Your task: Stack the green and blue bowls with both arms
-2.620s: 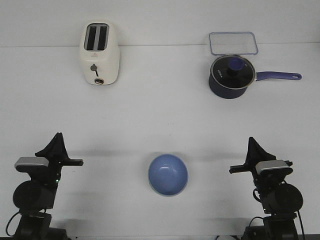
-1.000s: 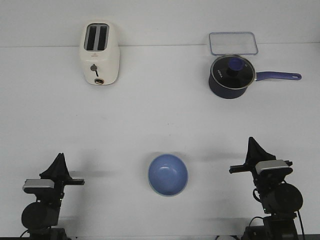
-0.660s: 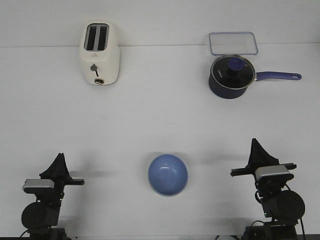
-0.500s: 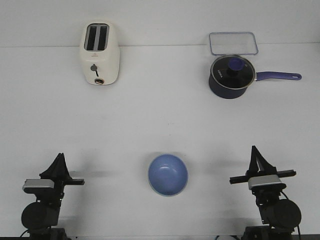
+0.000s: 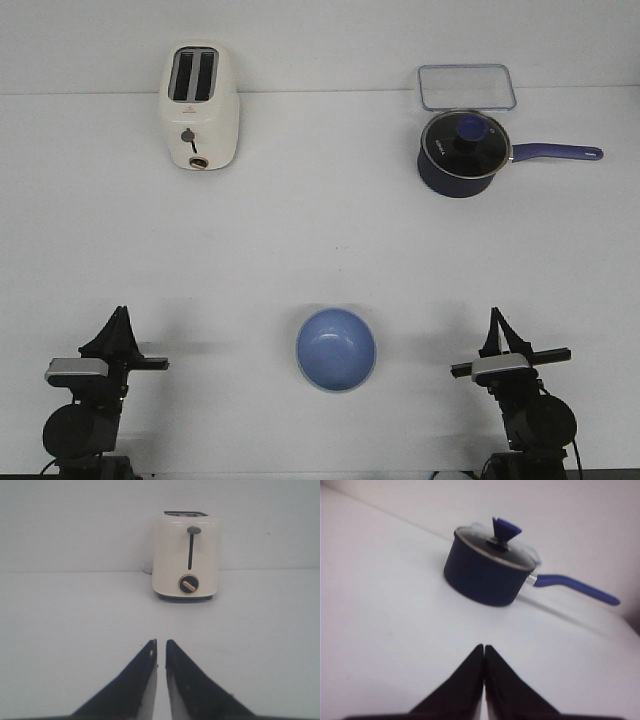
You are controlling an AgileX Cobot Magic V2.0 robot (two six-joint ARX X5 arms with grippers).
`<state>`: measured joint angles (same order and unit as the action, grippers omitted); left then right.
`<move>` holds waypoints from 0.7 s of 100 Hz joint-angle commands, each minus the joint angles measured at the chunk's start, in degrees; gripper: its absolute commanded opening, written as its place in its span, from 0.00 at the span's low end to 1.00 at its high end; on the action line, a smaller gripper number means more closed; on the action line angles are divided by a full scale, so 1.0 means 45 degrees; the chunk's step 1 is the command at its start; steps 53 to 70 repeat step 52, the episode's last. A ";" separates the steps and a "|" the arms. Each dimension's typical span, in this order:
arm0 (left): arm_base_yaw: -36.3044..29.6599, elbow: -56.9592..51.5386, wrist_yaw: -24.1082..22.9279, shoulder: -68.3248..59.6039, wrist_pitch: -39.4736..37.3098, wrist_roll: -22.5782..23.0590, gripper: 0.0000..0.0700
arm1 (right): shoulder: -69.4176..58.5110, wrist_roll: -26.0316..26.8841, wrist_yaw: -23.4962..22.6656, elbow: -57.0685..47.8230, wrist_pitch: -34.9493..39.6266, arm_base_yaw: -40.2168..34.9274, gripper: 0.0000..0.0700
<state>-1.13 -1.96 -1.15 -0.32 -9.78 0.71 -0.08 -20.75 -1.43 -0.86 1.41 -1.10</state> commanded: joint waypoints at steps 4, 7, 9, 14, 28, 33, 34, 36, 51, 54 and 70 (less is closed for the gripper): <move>0.0010 0.0253 0.0029 0.0015 -0.0126 0.0068 0.02 | 0.0000 -0.0053 -0.0015 0.0024 -0.0311 0.0000 0.00; 0.0010 0.0253 0.0029 0.0015 -0.0131 0.0068 0.02 | 0.0000 -0.0049 -0.0015 0.0024 -0.0379 0.0000 0.00; 0.0010 0.0253 0.0029 0.0015 -0.0131 0.0068 0.02 | 0.0000 -0.0053 0.0000 0.0024 -0.0418 0.0000 0.00; 0.0010 0.0253 0.0029 0.0015 -0.0131 0.0063 0.02 | 0.0000 -0.0053 -0.0005 0.0024 -0.0437 0.0000 0.00; 0.0010 0.0257 0.0029 0.0015 -0.0131 0.0063 0.02 | 0.0000 -0.0053 -0.0010 0.0024 -0.0432 0.0000 0.00; 0.0010 0.0253 0.0029 0.0015 -0.0131 0.0063 0.02 | 0.0000 -0.0053 -0.0005 0.0024 -0.0432 0.0000 0.00; 0.0010 0.0253 0.0029 0.0015 -0.0131 0.0063 0.02 | 0.0000 -0.0053 -0.0005 0.0024 -0.0432 0.0000 0.00; 0.0010 0.0253 0.0029 0.0015 -0.0131 0.0068 0.02 | 0.0000 -0.0053 -0.0010 0.0024 -0.0432 0.0000 0.00; 0.0010 0.0253 0.0029 0.0015 -0.0131 0.0063 0.02 | 0.0000 -0.0053 -0.0005 0.0024 -0.0432 0.0000 0.00; 0.0010 0.0253 0.0029 0.0015 -0.0131 0.0068 0.02 | 0.0000 -0.0053 -0.0010 0.0024 -0.0432 0.0000 0.00; 0.0010 0.0253 0.0029 0.0015 -0.0131 0.0068 0.02 | 0.0000 -0.0053 -0.0010 0.0024 -0.0432 0.0000 0.00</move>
